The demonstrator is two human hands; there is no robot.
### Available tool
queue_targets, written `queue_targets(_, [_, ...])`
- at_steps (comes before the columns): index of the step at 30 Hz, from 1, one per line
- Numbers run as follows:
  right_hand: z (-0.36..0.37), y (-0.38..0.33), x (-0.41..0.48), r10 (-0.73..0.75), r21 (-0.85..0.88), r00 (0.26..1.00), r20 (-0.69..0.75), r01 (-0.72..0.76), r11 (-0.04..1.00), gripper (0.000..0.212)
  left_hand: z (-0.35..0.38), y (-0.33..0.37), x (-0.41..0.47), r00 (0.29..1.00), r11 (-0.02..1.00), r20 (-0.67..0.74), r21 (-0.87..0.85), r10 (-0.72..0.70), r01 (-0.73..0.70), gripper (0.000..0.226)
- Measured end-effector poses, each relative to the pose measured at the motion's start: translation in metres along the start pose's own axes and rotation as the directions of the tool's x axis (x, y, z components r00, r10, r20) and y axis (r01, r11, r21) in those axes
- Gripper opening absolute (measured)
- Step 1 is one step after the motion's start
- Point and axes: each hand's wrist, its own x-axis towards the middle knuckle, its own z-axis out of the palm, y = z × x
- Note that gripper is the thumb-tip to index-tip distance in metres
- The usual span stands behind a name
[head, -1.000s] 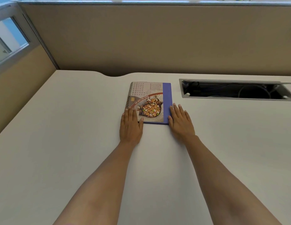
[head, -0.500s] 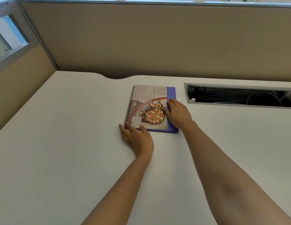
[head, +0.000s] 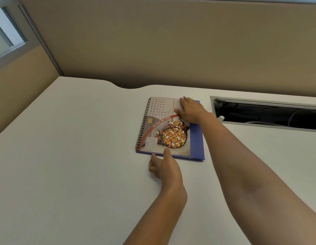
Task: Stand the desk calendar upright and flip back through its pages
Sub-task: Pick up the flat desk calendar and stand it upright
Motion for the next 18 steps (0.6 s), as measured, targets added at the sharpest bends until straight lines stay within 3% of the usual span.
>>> queue_targets(7, [0.003, -0.001, 0.011, 0.090, 0.106, 0.989, -0.120, -0.077, 0.991, 0.067, -0.001, -0.001, 0.010, 0.999, 0.981, 0.054, -0.193, -0.003, 0.013, 0.058])
queue_targets(13, [-0.006, 0.015, -0.009, 0.239, 0.199, 0.944, -0.228, -0.195, 0.960, 0.064, -0.013, 0.010, 0.024, 0.999, 0.971, 0.047, -0.238, -0.008, 0.019, 0.049])
queue_targets(18, [-0.022, 0.024, -0.039, 0.382, 0.470, 0.887, -0.260, -0.230, 0.852, 0.059, -0.024, 0.030, 0.016, 0.996, 0.969, -0.018, -0.230, 0.090, -0.092, 0.044])
